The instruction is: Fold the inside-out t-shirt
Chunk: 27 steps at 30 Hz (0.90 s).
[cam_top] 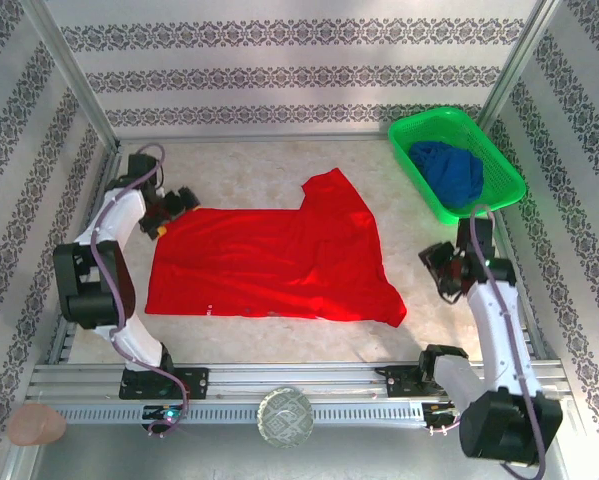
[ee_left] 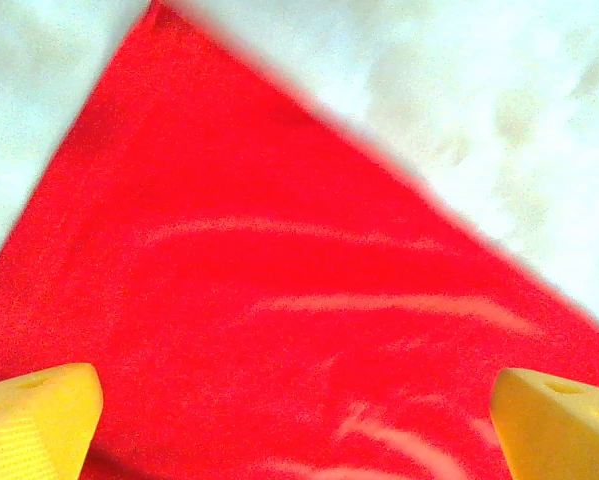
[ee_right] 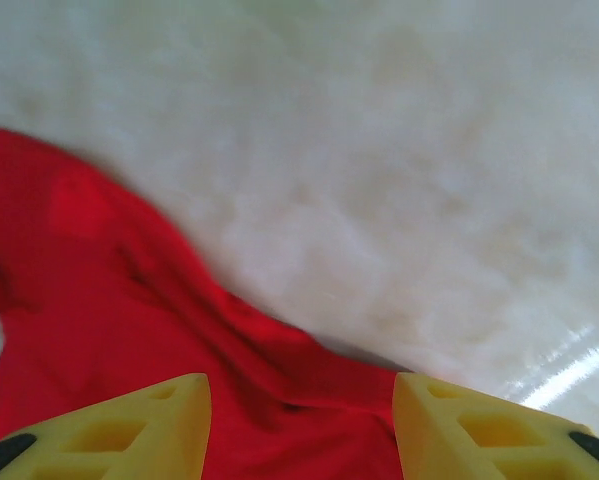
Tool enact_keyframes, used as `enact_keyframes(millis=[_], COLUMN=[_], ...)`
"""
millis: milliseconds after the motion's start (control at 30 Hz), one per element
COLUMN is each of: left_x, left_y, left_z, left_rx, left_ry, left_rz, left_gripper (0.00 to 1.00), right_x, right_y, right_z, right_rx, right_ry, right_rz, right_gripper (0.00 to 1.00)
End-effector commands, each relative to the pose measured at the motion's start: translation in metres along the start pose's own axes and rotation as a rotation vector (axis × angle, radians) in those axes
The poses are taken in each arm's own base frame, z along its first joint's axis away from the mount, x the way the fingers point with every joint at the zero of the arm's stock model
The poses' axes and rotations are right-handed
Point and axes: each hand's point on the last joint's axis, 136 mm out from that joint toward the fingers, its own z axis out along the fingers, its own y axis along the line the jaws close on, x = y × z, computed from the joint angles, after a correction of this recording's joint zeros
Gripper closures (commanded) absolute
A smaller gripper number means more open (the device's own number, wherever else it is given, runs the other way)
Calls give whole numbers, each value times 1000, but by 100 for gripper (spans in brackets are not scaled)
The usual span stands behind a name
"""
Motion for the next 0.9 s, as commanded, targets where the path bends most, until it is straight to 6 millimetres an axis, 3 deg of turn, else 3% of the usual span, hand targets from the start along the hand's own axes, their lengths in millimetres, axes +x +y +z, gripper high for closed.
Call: enact_keyframes(millis=[0, 133, 267, 433, 667, 867], left_x=[-22, -50, -64, -74, -71, -63], left_y=[15, 28, 32, 30, 27, 28], left_z=[16, 34, 54, 75, 82, 85], left_rx=[-56, -128, -167, -168, -159, -160], left_ry=[37, 58, 98, 138, 162, 182], left_rz=[32, 79, 114, 139, 116, 111], left_gripper=[0, 0, 4, 17, 14, 10], right_x=[-15, -22, -21, -17, -30, -42], right_y=[60, 139, 206, 263, 303, 306], right_z=[3, 17, 53, 107, 178, 228], right_rx=[-84, -133, -156, -138, -111, -126], right_ry=[11, 43, 113, 176, 179, 148], right_rz=[-198, -366, -474, -602, -695, -674], right_gripper=[49, 49, 49, 48, 42, 43])
